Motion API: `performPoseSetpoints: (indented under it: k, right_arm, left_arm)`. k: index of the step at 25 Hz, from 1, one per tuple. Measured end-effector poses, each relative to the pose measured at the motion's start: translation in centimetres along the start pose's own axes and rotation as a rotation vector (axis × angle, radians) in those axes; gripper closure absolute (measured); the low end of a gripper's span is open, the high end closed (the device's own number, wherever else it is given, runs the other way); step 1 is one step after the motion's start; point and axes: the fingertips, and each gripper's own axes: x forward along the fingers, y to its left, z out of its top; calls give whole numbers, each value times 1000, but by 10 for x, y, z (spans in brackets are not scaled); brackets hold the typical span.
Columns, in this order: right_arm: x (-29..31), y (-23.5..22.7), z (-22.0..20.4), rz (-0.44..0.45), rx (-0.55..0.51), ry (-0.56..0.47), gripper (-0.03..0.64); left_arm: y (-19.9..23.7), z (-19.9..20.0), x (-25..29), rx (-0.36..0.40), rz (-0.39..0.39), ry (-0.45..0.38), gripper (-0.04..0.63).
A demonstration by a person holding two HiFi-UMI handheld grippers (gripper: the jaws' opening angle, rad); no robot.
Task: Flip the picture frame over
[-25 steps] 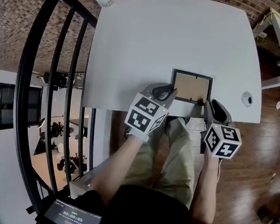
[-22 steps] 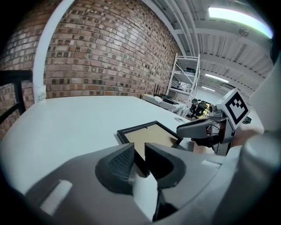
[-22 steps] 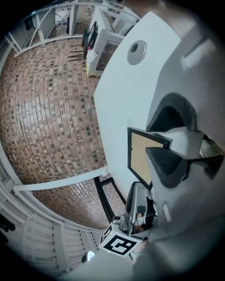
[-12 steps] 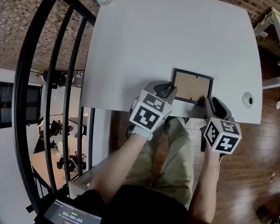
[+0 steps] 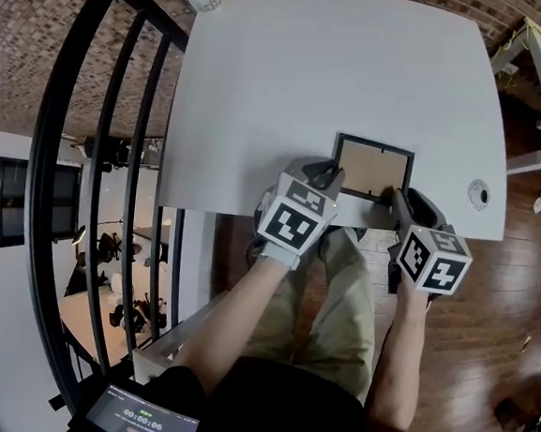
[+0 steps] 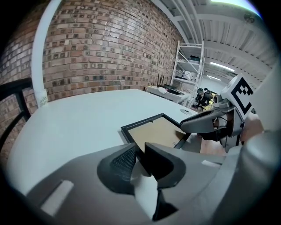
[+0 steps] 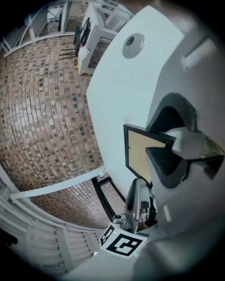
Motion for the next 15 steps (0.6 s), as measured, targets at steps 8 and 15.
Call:
performPoseSetpoints:
  k: [8,15]
  right_arm:
    - [-14,7,16,38,41,-80,523]
    - [-31,25,38,65,31,-153,523]
  left_arm:
    - [0,0,0,1,-6,2,520]
    - [3,0,-2,0,-13,7,528]
